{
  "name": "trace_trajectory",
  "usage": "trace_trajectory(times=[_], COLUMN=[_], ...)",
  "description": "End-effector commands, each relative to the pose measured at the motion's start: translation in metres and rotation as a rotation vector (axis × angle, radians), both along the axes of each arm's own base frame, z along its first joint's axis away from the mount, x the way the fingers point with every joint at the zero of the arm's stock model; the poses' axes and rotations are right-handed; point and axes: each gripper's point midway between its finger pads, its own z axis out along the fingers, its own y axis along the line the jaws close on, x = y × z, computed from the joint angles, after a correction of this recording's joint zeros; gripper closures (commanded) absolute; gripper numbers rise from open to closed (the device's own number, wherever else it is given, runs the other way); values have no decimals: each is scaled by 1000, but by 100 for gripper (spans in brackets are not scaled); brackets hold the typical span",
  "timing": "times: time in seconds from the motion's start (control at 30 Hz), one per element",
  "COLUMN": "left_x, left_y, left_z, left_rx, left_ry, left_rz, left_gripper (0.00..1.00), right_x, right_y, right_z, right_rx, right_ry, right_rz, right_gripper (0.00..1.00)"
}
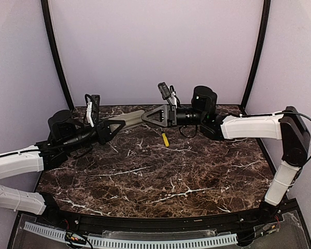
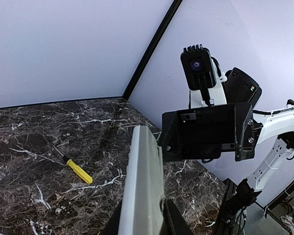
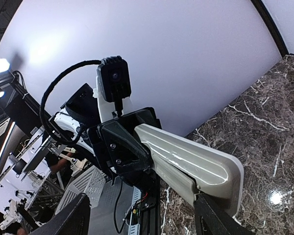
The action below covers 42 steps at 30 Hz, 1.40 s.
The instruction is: Unload the batteries from the remote control
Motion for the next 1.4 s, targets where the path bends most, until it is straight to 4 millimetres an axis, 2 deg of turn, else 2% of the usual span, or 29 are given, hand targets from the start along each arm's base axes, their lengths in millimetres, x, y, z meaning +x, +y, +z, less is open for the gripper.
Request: trace_trajectory(times=[0.0,0.4,0.9,1.13,1.37], left_x=[-17,-7,9,9,8], left_y=[-8,-2,15,17,17], left_z=[26,8,-12,-12,-5], left_rx=[-59,31,107,116,92], left_ry=[-95,-109,-76,-73,-45], left_rz=[-70,-5,127,135,135], left_gripper=[100,100,99,100,100], right_x=[-16,-11,-8,-5,12], right_y=[11,13,12,9,8], right_z=[-32,-49,-55,-42,-18], right_rx=[-90,-146,-168,-149,-128], right_ry=[87,130,136,86,0], right_rz=[56,34,15,-20,-122], right_gripper=[29,29,29,29,29])
